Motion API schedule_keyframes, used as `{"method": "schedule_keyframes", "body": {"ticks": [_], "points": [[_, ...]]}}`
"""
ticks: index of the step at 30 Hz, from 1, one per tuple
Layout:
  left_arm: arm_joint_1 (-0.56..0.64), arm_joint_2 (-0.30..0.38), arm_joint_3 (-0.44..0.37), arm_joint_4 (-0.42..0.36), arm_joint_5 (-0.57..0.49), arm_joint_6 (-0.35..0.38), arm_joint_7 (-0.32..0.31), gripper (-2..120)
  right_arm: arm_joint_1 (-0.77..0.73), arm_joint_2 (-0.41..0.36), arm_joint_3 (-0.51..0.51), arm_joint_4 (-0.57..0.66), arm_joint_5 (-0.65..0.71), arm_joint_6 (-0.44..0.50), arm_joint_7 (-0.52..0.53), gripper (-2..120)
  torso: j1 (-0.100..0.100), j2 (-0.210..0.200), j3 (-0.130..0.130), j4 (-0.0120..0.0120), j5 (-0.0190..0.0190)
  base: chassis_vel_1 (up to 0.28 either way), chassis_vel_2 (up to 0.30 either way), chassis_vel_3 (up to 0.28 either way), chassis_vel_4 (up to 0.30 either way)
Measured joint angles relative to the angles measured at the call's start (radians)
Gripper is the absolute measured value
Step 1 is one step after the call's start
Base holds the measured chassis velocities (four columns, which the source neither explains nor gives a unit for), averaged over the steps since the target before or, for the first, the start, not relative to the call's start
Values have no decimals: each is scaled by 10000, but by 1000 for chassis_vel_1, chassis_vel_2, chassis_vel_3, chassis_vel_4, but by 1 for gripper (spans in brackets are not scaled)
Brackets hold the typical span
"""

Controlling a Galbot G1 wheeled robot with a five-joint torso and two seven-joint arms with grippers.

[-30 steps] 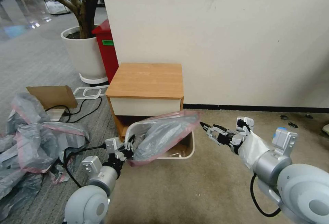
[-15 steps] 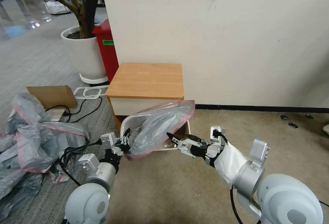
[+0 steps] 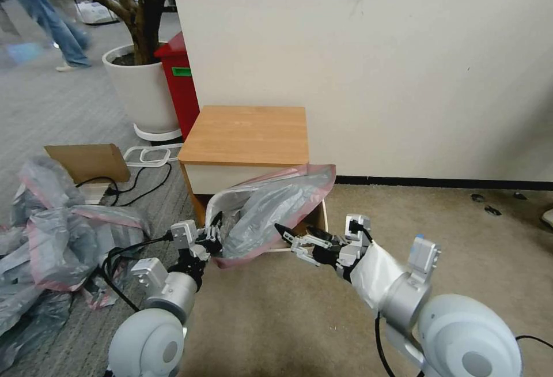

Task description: Pick up the garbage bag from the table and place it over the trash can.

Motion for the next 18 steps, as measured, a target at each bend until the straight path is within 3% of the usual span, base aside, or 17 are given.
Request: {"method": "schedule_keyframes", "body": {"ticks": [7,18], "points": [[48,46,155,-108,153,-24,178,5,231,238,-222,-175,28,269,374,91,-1,0,0,0,0,0,0,0,0],[52,-19,360,-169,384,-85,313,5,251,596,-476,-246,52,578,674,51,0,0,0,0,-1,0,0,0,0]]}}
